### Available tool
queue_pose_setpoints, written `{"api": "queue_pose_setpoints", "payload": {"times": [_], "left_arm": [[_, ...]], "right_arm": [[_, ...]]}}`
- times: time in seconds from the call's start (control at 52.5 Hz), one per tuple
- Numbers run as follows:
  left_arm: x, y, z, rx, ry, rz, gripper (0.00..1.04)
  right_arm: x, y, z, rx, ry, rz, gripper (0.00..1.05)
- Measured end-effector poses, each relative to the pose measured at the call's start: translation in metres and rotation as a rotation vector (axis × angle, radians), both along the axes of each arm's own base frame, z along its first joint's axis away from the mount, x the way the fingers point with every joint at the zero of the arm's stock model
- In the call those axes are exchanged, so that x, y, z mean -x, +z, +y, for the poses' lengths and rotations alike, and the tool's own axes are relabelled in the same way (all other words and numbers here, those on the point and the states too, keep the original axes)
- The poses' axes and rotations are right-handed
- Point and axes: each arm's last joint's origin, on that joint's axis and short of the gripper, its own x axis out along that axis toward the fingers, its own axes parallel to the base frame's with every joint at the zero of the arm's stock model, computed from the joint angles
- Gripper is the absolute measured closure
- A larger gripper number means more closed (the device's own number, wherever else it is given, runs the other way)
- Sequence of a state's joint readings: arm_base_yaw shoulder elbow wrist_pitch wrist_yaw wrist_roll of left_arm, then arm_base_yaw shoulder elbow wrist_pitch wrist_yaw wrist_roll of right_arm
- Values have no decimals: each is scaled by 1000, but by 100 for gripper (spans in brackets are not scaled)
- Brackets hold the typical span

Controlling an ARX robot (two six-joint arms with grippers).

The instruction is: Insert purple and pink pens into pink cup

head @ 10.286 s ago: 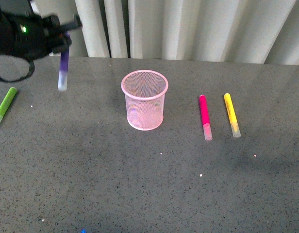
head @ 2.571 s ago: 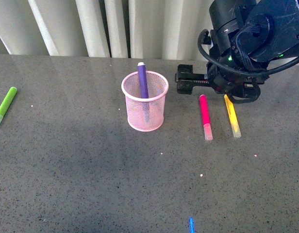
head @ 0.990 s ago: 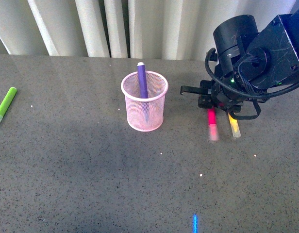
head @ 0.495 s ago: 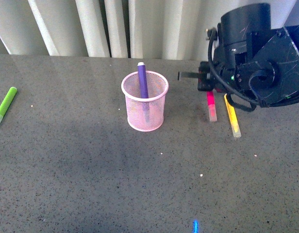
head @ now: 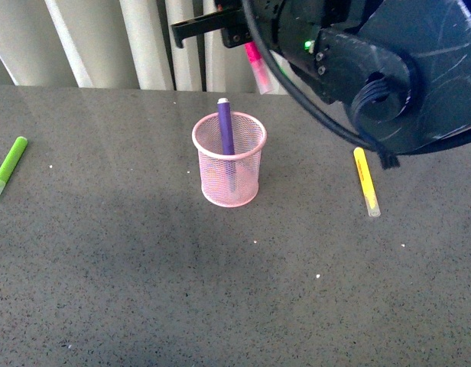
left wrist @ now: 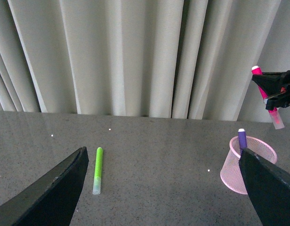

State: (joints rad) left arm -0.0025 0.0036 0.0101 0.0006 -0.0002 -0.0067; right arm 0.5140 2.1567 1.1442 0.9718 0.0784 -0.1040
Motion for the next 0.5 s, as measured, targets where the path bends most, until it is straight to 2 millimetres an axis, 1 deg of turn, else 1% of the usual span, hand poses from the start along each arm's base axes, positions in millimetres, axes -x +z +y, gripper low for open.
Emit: {"api": "queue_pose_setpoints", "payload": {"times": [0.095, 0.21, 0.305, 0.495], "left_arm": [[0, 0, 0, 0, 0, 0, 7], [0, 0, 0, 0, 0, 0, 7], [0, 0, 0, 0, 0, 0, 7], [0, 0, 0, 0, 0, 0, 7]], "right_arm": [[5, -4, 11, 5, 24, -4, 93], [11, -15, 25, 9, 55, -3, 93], [9, -21, 35, 10, 72, 0, 93], [7, -30, 43, 21, 87, 3, 93]]}}
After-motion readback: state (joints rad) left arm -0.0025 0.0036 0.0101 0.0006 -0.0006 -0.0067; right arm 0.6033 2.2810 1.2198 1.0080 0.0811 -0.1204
